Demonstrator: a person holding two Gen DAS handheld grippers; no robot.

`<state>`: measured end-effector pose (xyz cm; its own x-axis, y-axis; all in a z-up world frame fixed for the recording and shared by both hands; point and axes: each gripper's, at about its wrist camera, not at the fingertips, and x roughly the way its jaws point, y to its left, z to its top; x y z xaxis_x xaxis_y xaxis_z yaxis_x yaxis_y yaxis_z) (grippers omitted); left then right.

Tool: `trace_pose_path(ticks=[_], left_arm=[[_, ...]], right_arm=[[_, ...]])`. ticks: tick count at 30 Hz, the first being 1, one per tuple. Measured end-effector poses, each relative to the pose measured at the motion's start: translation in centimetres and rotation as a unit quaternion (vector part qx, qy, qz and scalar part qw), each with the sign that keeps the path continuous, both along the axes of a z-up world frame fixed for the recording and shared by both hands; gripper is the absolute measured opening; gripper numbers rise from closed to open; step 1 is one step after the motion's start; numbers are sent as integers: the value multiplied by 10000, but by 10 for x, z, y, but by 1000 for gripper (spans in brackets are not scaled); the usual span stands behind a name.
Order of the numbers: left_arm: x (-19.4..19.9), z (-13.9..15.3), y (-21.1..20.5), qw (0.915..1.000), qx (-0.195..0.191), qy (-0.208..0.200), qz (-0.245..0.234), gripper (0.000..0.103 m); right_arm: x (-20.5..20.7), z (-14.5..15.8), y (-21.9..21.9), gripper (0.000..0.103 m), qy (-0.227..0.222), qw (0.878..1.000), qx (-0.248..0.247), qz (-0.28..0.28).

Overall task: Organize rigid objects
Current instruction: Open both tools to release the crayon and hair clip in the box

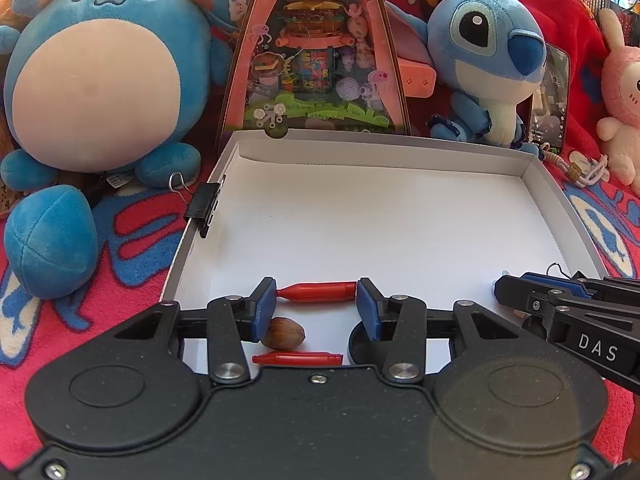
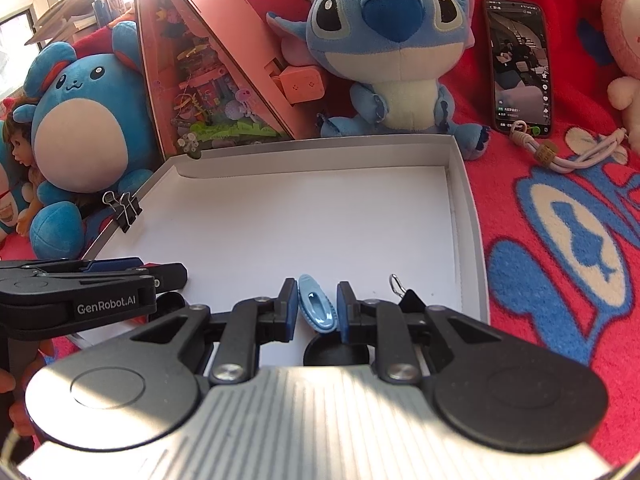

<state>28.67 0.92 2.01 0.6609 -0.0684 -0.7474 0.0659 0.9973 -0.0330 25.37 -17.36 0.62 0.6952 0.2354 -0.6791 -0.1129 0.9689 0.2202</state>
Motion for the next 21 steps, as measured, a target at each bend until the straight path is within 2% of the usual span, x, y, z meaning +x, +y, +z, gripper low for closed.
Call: trace_pose_path(ticks=[1,5,6,7,9,14,21], left_arm=[[-1,1,0,10000,-8,-6,-7,45],[-9,8,-2,9998,41,-153,-113,63],[-13,10,-3,9996,72,-219,-162,67],[-17,13,-4,9993,99,-289,-212,68],[-25,18,-6,9986,144,-408,-315,73],[-48,34,-9,9964,110,-700,-466,79],[-79,48,-9,9934,2,-980,-593,82]], right_arm=[[-1,1,0,29,-13,10000,3,6],[-7,5,0,32,-160,9999,-10,48],[-10,7,0,42,-210,9997,-17,76],[-13,8,0,48,-267,9996,-29,126],[-20,12,0,50,-385,9990,-93,212],[-39,23,1,63,-704,9967,-187,353],[-62,37,-6,80,-1038,9936,-231,378]])
